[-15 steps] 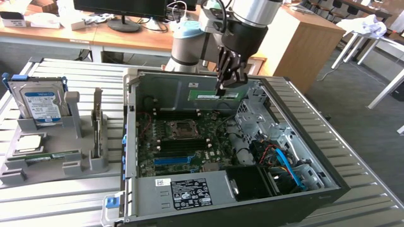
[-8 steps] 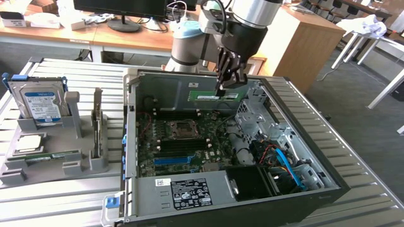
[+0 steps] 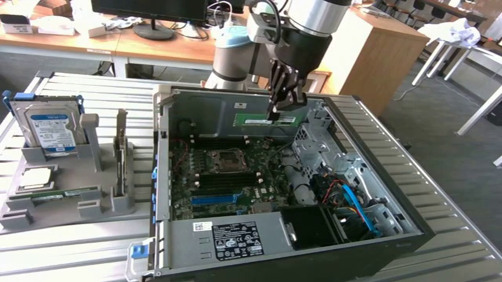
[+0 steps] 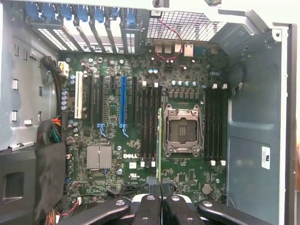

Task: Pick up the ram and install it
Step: 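Insert the ram into the slot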

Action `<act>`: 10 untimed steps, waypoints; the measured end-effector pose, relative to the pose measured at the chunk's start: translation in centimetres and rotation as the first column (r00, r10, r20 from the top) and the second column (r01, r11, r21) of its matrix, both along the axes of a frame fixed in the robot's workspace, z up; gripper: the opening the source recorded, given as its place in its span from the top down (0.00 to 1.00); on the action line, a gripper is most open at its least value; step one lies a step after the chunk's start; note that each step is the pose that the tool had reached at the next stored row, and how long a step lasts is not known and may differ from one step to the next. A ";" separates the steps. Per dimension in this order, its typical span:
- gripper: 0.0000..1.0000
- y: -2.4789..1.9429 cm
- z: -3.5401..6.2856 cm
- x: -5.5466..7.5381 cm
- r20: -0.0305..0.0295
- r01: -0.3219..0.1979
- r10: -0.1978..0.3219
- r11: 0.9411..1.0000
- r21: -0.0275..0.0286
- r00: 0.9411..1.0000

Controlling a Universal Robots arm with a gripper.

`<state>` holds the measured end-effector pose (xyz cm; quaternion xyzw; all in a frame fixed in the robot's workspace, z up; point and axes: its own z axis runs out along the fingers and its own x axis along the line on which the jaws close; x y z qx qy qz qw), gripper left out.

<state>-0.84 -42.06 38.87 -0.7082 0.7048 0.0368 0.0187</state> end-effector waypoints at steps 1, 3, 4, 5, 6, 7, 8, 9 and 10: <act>0.88 0.00 -0.03 0.0 0.000 0.000 0.000 1.000 0.000 1.000; 0.88 0.00 -0.07 0.0 0.000 0.000 0.000 1.000 0.000 1.000; 0.88 0.00 -0.10 0.0 0.000 0.000 0.000 1.000 0.000 1.000; 0.88 0.00 -0.12 0.0 0.000 0.000 0.000 1.000 0.000 1.000; 0.88 0.00 -0.15 0.0 0.000 0.000 0.000 1.000 0.000 1.000; 0.88 0.00 -0.17 0.0 0.000 0.000 0.000 1.000 0.000 1.000; 0.88 0.00 -0.19 0.0 0.000 0.000 0.000 1.000 0.000 1.000; 0.88 0.00 -0.22 0.0 0.000 0.000 0.000 1.000 0.000 1.000; 0.88 0.00 -0.25 0.0 0.000 0.000 0.000 1.000 0.000 1.000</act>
